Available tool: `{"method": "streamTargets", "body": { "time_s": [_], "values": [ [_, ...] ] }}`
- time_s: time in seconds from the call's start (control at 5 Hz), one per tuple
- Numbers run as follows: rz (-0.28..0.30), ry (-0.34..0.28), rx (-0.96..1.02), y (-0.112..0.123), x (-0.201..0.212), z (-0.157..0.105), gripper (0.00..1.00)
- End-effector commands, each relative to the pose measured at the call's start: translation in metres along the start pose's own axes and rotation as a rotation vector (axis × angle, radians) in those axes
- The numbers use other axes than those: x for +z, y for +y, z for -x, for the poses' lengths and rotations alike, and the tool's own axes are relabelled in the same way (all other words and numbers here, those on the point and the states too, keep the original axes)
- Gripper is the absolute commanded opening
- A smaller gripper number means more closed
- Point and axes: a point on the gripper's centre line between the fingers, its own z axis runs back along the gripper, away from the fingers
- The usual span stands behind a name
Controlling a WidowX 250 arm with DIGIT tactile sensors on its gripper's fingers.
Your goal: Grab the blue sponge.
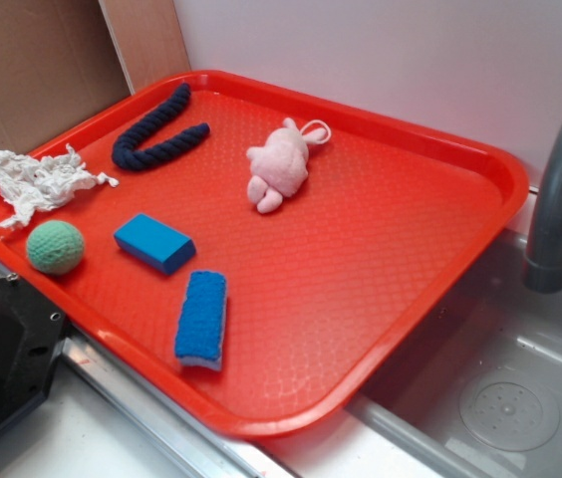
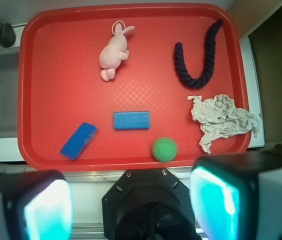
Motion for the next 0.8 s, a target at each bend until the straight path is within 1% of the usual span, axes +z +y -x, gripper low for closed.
{"method": "streamTargets", "body": {
  "time_s": [0.0,0.2,0.4,0.6],
  "values": [
    [0.0,0.0,0.0,0.0,0.0,0.0,1.0],
    [0.014,-0.012,0.184,-0.025,-0.029,-0.004,1.0],
    [0.016,0.032,0.304,-0.045,-0.056,-0.016,1.0],
    [0.029,0.031,0.398,-0.05,-0.077,-0.002,1.0]
  ]
}}
